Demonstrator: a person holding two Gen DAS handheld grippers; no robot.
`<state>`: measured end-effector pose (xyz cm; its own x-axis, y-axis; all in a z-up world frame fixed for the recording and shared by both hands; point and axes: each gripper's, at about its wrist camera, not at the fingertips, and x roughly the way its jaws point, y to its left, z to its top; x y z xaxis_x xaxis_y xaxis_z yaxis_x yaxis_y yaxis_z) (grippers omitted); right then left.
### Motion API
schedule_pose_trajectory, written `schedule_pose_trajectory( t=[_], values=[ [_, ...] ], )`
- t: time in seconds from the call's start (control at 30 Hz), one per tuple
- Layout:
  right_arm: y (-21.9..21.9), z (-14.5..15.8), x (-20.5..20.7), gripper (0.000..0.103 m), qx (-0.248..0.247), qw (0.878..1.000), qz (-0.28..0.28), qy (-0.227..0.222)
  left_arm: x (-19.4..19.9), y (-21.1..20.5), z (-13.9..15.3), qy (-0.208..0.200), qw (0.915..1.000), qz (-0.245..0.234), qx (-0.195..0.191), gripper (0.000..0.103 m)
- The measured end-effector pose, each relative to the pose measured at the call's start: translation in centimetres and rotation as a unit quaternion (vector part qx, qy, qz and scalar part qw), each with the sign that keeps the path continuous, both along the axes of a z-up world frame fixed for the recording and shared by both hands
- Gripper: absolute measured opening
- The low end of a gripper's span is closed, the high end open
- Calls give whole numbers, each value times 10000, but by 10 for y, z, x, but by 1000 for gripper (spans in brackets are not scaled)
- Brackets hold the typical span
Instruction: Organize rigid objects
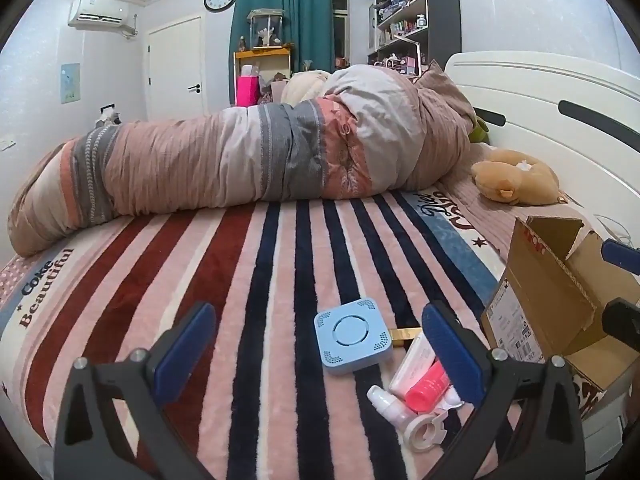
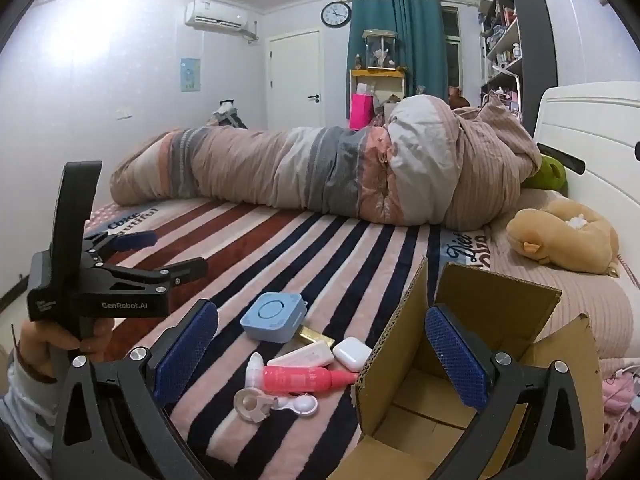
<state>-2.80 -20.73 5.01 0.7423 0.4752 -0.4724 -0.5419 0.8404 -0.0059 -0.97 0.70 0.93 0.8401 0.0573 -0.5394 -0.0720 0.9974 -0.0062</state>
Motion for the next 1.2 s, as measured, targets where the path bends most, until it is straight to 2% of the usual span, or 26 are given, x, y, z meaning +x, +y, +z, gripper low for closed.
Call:
schedule_pose_trajectory(
  t=[1.2],
  values=[
    [-3,1,-4,103,170,9997,76,162,-7,4,7,-40,10000,60,-24,103]
  ],
)
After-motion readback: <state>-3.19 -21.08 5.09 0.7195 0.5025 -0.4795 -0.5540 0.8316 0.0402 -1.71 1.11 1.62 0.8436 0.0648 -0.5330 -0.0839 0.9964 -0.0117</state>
